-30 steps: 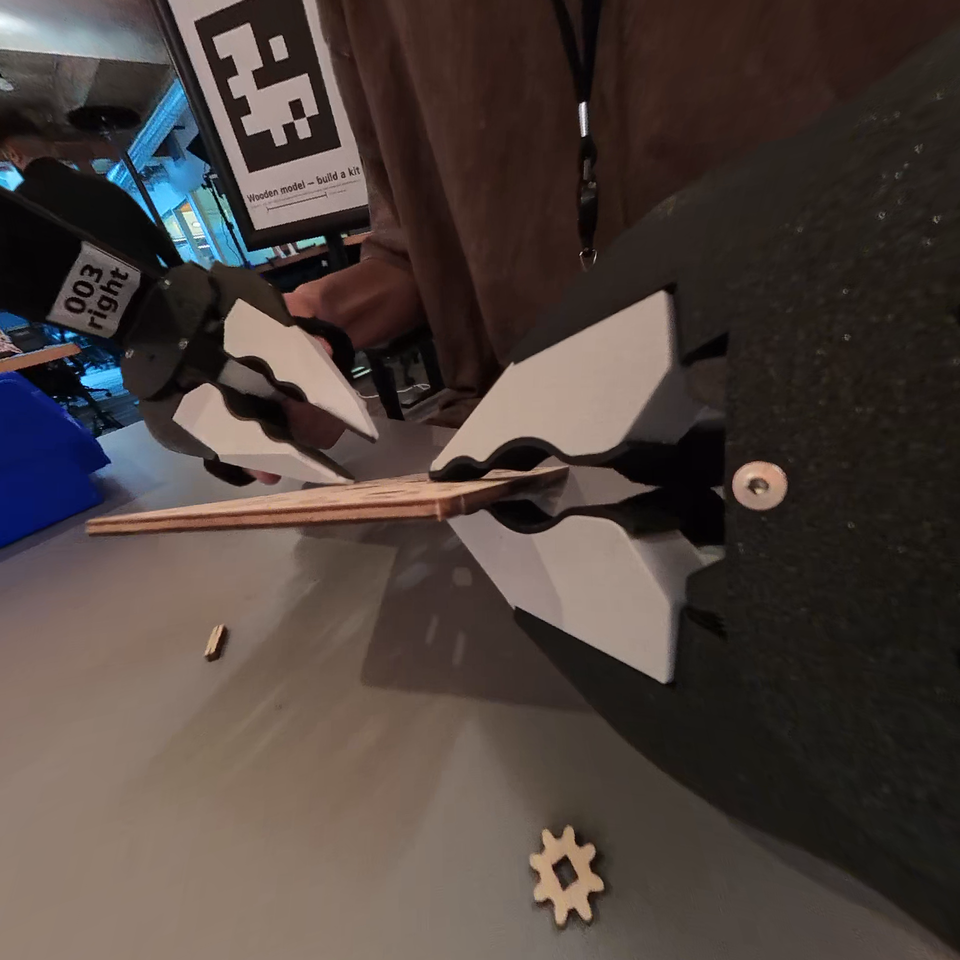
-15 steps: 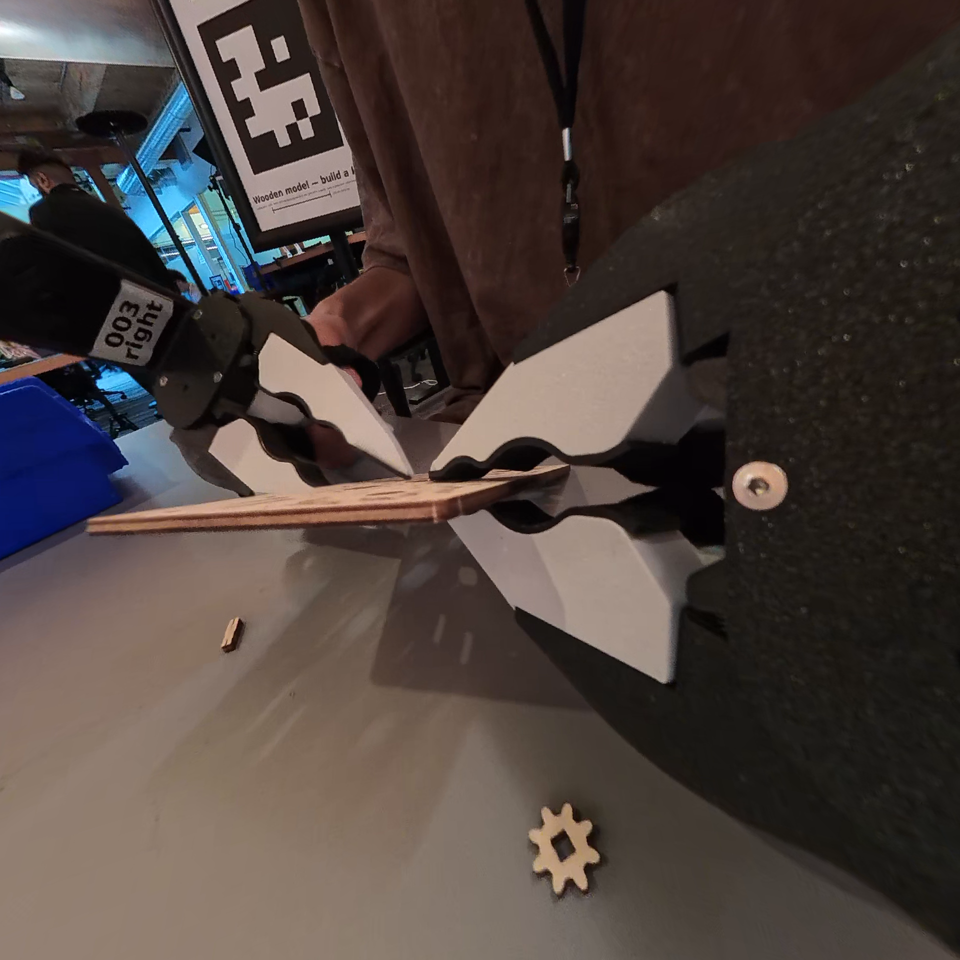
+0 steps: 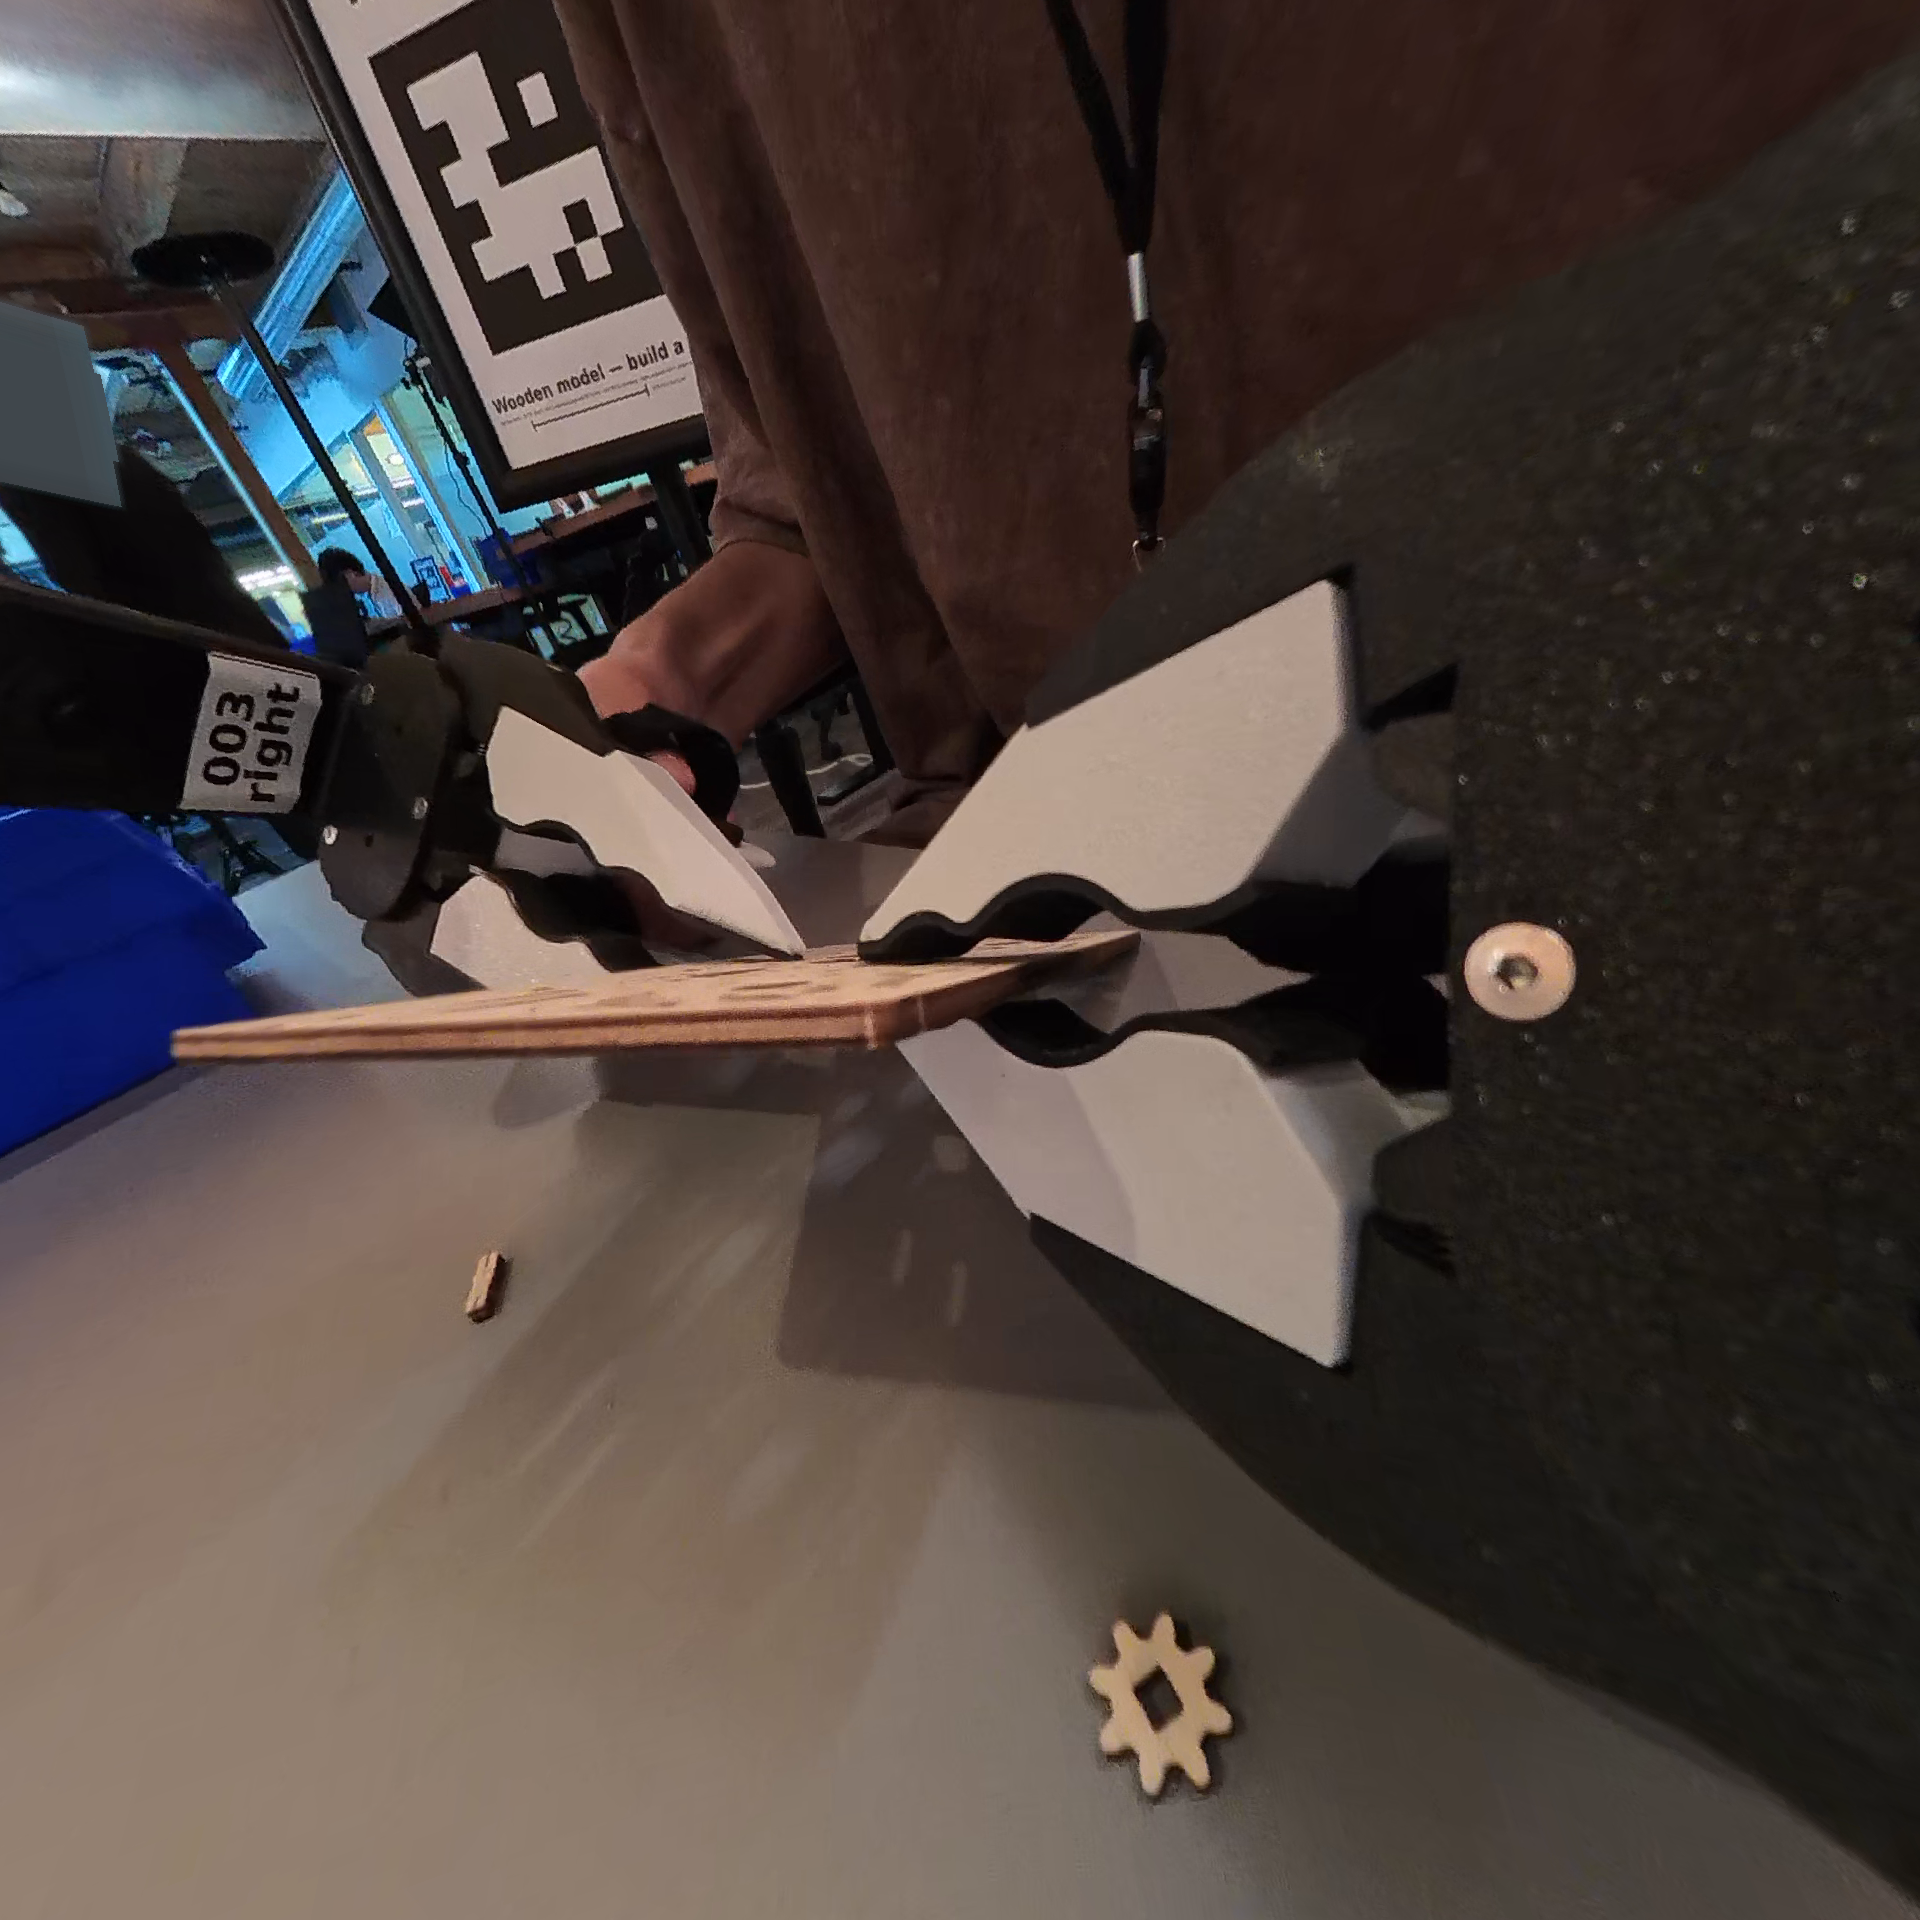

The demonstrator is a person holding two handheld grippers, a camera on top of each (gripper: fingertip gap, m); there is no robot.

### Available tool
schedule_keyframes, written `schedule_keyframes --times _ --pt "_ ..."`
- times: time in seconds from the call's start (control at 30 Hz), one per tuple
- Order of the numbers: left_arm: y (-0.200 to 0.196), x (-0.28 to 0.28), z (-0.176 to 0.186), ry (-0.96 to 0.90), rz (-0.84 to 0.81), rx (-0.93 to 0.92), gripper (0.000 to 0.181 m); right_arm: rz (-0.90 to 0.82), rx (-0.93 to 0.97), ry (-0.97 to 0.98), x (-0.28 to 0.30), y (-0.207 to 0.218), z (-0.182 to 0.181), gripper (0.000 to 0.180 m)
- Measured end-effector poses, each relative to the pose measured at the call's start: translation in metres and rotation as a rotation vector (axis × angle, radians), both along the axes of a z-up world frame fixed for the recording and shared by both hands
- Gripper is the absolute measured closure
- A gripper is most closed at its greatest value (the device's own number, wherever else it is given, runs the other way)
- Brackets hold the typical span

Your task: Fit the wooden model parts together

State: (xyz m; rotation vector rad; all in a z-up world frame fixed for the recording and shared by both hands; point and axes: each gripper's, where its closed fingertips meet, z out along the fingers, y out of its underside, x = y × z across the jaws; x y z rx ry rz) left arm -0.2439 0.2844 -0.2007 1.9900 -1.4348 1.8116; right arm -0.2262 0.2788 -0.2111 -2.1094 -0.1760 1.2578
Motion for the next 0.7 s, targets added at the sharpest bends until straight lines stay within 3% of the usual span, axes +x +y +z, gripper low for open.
schedule_keyframes --times 0.4,0.57,0.7 --pt "-0.003 0.005 0.006 -0.045 0.008 0.011 0.180 -0.057 0.098 -0.101 0.007 -0.001 0.009 0.165" --pt "-0.001 0.014 0.011 -0.076 0.044 0.010 0.179 -0.085 0.110 -0.068 0.014 -0.001 0.013 0.167" --pt "-0.003 0.017 0.018 -0.110 0.049 -0.034 0.169 -0.096 0.112 0.002 0.017 -0.002 0.019 0.170"
